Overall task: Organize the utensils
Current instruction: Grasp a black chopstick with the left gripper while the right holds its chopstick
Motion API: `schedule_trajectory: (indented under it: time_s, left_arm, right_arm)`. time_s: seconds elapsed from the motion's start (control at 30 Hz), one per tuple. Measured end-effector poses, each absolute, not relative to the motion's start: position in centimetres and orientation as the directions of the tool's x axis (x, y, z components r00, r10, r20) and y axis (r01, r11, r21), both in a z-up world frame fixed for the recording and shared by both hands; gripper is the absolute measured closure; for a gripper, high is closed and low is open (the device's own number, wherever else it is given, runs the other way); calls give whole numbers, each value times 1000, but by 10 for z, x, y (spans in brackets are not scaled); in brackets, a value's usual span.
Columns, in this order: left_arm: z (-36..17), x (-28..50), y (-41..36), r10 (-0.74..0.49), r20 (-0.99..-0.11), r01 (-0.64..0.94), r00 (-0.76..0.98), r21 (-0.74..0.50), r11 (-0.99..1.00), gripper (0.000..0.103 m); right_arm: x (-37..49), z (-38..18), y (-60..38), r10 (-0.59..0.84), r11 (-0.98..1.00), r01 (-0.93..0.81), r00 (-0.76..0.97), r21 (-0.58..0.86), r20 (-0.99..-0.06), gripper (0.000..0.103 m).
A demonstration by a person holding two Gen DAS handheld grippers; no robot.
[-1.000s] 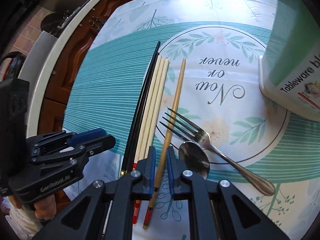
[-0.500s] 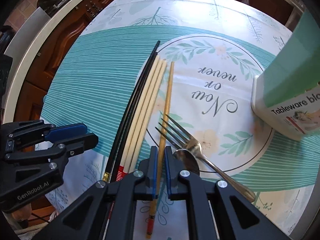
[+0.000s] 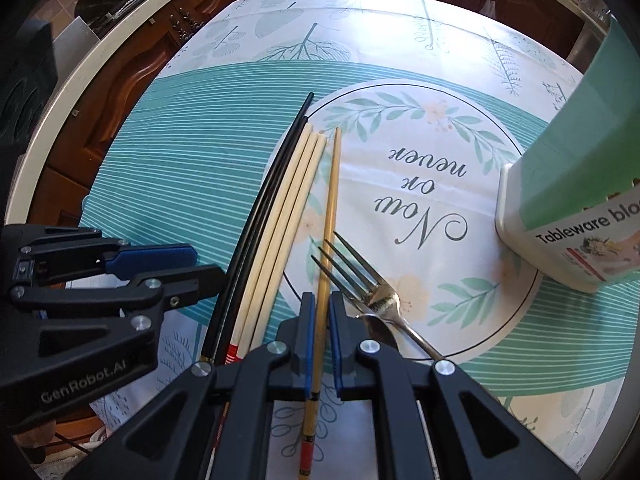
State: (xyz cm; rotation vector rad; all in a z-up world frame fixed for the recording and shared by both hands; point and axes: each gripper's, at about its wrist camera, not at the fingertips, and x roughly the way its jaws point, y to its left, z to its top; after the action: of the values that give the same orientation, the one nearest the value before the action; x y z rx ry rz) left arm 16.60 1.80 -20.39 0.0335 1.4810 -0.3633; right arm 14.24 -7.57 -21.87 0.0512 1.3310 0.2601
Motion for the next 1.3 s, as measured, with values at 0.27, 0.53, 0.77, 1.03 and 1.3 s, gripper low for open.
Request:
schedule_trajectory:
  time_s: [0.27,0.53,0.77,1.03,1.3]
  left_arm:
    - [-203,169,0,-108,-992,277,61,-87,957,82]
    - [-202,174,-6,-36,-998,280,53,-20,960,83]
    - [-204,187,-21,35,-999,306,10,36,951,82]
    - [-209,202,-50,73,-995,335,-65,47,941,99]
    - [-206,181,-32,58,-995,325,-80,29,945,99]
  right_arm:
    - [126,-220,-93,290,955,-125,204,269,-935,97]
    - [118,-221,-97,327,944,-109,200,310,-924,97]
    - [114,-221,-103,346,938,-111,200,329,-917,97]
    - [116,-219,-105,345,936,-128,152,328,-926,97]
    - [130,-218,-94,291,950,-136,68,280,-954,97]
